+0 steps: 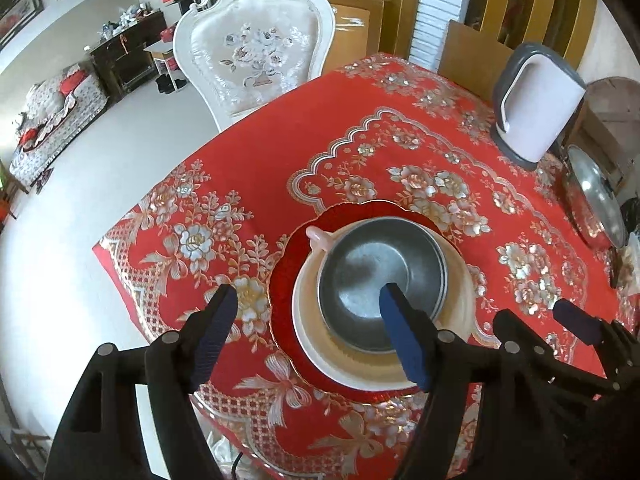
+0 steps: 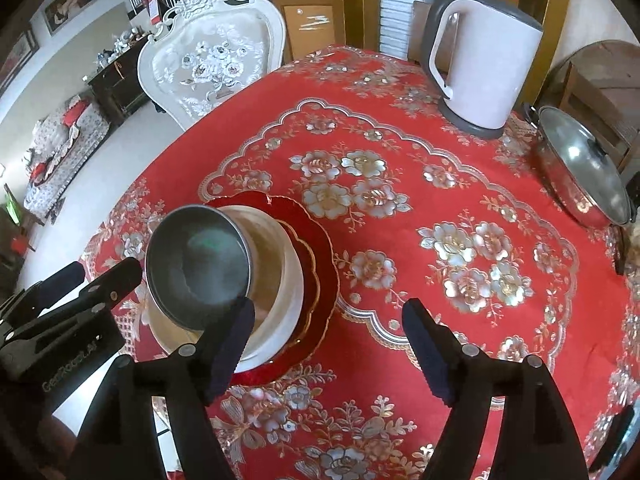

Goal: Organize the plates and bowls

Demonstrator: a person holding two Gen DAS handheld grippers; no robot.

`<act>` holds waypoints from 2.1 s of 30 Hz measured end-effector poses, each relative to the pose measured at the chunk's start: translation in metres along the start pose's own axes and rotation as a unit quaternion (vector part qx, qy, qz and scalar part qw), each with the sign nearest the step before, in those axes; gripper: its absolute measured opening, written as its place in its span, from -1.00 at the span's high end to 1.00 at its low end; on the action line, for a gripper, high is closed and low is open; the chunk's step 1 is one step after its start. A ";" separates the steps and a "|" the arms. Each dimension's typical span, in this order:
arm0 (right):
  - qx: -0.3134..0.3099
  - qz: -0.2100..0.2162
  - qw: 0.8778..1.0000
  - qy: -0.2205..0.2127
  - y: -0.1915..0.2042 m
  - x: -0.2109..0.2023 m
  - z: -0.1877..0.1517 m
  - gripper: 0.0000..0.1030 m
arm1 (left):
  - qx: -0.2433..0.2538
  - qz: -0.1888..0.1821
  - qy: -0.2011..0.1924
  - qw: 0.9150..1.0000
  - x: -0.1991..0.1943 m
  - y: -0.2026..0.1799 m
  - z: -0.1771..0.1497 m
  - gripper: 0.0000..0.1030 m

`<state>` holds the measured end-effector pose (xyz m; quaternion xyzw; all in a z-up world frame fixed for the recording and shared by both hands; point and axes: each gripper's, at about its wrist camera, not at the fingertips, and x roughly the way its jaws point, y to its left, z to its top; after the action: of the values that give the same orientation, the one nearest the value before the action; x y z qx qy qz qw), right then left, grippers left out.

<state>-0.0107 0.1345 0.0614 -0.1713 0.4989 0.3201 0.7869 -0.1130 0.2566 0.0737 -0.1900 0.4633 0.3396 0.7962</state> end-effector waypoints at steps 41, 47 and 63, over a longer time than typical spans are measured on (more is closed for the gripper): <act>0.001 -0.008 1.000 0.019 -0.004 0.000 -0.016 -0.55 | 0.018 0.018 0.004 1.000 -0.003 -0.013 -0.015 -0.43; -0.003 -0.009 1.000 0.022 -0.003 0.002 -0.017 -0.55 | 0.026 0.025 0.008 0.999 -0.001 -0.014 -0.017 -0.43; -0.008 -0.003 1.000 0.026 -0.002 0.006 -0.022 -0.55 | 0.037 0.018 0.023 0.999 0.011 -0.010 -0.019 -0.54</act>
<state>-0.0223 0.1217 0.0457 -0.1880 0.5163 0.3170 0.7731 -0.1139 0.2415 0.0547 -0.1603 0.4973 0.3322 0.7853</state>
